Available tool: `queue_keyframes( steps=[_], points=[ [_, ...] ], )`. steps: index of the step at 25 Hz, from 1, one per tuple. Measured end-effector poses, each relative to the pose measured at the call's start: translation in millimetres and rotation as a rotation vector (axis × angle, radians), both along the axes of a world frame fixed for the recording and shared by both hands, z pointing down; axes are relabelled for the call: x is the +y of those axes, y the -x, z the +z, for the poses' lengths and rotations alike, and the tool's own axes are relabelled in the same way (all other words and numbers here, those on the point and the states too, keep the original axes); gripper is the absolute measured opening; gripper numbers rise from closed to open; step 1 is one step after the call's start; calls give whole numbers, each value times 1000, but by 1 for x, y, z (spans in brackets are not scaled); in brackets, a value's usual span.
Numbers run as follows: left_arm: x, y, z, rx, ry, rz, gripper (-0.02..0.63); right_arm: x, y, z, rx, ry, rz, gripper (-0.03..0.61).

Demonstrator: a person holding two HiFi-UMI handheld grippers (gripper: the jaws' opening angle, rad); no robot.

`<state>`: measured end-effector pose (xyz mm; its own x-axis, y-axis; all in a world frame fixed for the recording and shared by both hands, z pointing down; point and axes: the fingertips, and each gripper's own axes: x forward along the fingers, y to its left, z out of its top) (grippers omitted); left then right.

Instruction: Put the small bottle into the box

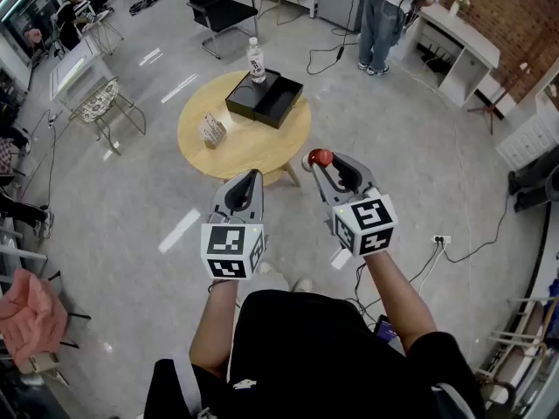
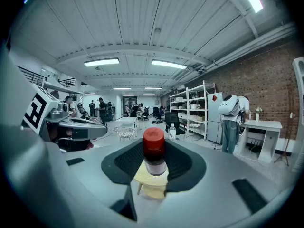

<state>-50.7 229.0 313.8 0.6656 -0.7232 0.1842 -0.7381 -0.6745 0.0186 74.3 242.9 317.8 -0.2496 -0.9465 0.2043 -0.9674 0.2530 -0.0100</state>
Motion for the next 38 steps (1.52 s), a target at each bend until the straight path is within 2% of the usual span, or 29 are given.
queue_keyframes(
  steps=[10,18,25,38],
  points=[
    [15,-3,3,-3,0,-13,11,11,3,1,-22,-13,-27,129],
    [-3,-2,8,-1,14,-24,11,-9,5,5,-25,1,-42,129],
    [-53,-7,20,7,40,-29,11,-56,4,17,-25,31,-52,129],
    [-192,-17,36,-6,96,-17,11,-186,-1,34,-26,112,-50,129]
  ],
)
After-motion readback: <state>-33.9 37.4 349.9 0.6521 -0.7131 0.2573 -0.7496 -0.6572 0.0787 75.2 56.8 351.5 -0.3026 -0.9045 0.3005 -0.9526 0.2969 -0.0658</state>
